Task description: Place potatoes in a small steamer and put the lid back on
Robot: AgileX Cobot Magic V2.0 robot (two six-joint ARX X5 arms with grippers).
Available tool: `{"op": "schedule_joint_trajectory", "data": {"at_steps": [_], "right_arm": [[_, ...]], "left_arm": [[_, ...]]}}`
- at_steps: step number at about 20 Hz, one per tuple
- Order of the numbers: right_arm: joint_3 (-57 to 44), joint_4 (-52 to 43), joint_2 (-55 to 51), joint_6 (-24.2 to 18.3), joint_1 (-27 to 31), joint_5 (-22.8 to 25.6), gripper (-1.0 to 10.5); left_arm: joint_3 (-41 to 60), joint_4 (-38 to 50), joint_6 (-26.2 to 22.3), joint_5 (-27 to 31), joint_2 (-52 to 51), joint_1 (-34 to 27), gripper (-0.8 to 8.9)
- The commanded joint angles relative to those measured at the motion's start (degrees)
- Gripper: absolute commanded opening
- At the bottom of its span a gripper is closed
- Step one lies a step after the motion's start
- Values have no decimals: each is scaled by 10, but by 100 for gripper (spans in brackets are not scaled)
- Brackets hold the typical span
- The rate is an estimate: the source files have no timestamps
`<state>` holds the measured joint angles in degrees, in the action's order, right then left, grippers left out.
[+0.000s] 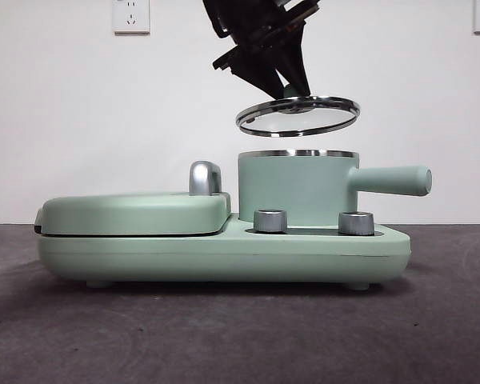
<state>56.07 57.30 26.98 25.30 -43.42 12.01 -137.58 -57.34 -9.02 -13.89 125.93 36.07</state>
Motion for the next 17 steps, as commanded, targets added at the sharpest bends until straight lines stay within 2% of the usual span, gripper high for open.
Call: {"op": "schedule_joint_trajectory", "data": {"at_steps": [1,3,5,8,17], "right_arm": [[5,-3,2,-7,-5,1,468],[5,-3,2,-7,-5,1,468],[5,-3,2,-7,-5,1,468],[5,-3,2,-7,-5,1,468],[5,-3,2,-7,-5,1,468]], "left_arm": [[-18,-3,-70,-6,8,-3,8],[-18,-25,-122,-9,11,-9,8],[-18,-35,-147,-40,14,-18,8],[-18,-37,-158,-83,20,-24,8],[-18,2,-171,-87,49,-15,9]]}}
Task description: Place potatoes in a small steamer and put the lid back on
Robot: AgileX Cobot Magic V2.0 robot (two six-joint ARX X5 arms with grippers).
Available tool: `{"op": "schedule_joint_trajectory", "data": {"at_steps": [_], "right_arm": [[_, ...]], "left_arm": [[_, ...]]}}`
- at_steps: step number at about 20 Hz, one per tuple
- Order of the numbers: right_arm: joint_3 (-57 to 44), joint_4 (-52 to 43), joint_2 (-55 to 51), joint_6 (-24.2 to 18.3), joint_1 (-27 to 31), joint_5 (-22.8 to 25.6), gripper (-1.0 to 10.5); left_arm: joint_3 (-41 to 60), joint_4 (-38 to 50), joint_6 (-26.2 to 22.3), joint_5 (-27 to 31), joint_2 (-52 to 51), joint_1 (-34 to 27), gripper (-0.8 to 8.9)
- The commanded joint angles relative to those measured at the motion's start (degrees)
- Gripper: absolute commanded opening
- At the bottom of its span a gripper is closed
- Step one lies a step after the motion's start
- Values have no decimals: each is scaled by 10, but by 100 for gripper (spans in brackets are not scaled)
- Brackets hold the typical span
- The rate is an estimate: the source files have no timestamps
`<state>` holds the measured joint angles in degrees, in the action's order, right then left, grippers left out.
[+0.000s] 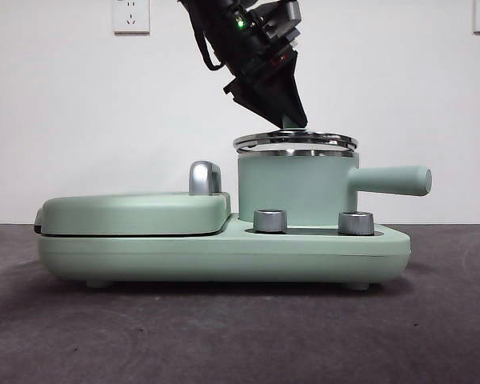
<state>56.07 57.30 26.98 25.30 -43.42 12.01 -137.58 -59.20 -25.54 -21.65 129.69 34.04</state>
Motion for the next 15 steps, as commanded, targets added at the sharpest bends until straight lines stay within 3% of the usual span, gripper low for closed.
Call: {"op": "schedule_joint_trajectory", "data": {"at_steps": [1,9,15], "right_arm": [[5,-3,2,-7,-5,1,468],[5,-3,2,-9,-5,1,468],[5,-3,2,-9,-5,1,468]], "left_arm": [[-18,27,-7,-9,13,5,9],[-18,33,-7,-8,43,5,9],[-19,34,-8,24,45,3,9]]}}
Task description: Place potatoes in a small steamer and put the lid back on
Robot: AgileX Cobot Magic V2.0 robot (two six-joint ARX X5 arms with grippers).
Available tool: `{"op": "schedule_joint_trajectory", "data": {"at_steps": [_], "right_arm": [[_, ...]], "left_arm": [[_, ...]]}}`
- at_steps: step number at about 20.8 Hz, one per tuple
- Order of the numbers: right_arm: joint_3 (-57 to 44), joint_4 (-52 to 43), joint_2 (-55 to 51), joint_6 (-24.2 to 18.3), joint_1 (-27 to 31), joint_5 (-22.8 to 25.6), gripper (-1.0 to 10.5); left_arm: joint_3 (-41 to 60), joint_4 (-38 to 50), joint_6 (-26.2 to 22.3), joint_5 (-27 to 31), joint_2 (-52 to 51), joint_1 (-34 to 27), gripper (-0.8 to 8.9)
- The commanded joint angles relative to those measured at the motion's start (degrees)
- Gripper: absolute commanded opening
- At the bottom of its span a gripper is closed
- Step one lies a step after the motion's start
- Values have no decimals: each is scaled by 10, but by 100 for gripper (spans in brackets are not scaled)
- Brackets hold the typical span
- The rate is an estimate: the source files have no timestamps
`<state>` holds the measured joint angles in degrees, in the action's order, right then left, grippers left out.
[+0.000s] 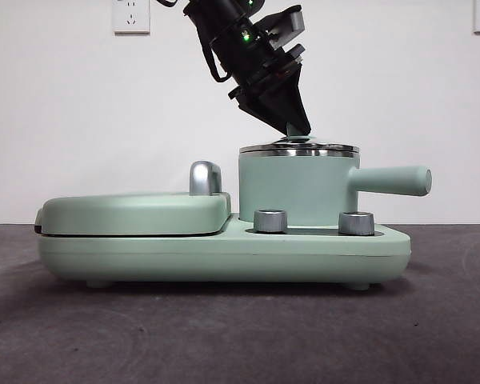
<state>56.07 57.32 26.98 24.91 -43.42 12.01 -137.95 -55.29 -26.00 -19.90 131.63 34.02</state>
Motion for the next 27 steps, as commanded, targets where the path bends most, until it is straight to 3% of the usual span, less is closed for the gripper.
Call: {"op": "schedule_joint_trajectory", "data": {"at_steps": [1,6,10,12,15,19,23,27], "right_arm": [[5,-3,2,-5,-5,1,468],[5,-3,2,-5,-5,1,468],[5,-3,2,-5,-5,1,468],[5,-3,2,-5,-5,1,468],[5,-3,2,-5,-5,1,468],[5,-3,2,-5,-5,1,468],[5,-3,2,-5,-5,0,468],[5,-7,2,-4,-5,0,468]], "left_arm": [[-15,-5,-3,7,26,3,9],[-15,-9,24,6,26,5,24],[-16,1,80,6,25,4,339],[-24,-6,122,6,25,0,412],[-35,-38,178,6,11,-5,411],[-35,-139,181,5,-47,-13,412],[-32,-183,202,-2,-145,-20,414],[7,-197,220,-1,-276,-23,539]]}}
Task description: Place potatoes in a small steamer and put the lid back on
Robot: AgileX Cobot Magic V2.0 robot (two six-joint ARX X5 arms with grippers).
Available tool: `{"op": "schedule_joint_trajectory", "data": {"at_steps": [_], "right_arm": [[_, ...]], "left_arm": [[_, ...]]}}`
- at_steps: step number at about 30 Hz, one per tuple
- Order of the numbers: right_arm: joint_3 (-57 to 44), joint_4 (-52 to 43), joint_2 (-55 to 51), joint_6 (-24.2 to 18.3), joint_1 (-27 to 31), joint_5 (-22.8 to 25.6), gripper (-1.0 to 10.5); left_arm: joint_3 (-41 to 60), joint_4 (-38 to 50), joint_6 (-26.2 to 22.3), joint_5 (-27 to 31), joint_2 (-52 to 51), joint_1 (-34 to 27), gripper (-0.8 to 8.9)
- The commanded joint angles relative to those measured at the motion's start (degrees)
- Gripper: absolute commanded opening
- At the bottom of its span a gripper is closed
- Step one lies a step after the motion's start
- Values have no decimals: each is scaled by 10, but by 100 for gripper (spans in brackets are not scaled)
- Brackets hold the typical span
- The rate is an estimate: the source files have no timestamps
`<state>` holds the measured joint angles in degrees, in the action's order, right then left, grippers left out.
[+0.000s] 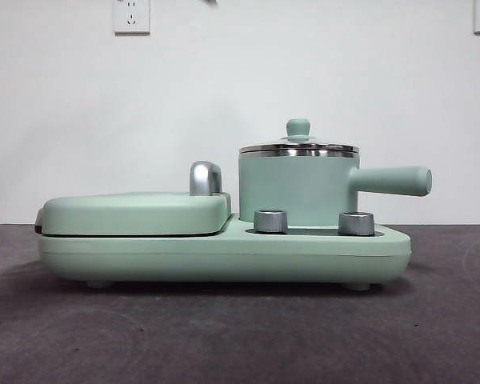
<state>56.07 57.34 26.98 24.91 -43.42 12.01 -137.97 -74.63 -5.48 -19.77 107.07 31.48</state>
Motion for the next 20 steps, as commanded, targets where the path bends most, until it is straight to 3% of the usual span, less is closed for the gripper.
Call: {"op": "schedule_joint_trajectory", "data": {"at_steps": [1,6,10,20], "right_arm": [[5,-10,2,-5,-5,1,468],[5,-18,2,-5,-5,-8,468],[5,-18,2,-28,-5,-57,468],[5,-19,2,-50,-5,-82,466]], "left_arm": [[34,-4,19,-3,-75,3,539],[189,-3,38,-3,-241,6,530],[341,17,54,-3,-358,6,530],[762,256,125,11,-659,4,521]]}}
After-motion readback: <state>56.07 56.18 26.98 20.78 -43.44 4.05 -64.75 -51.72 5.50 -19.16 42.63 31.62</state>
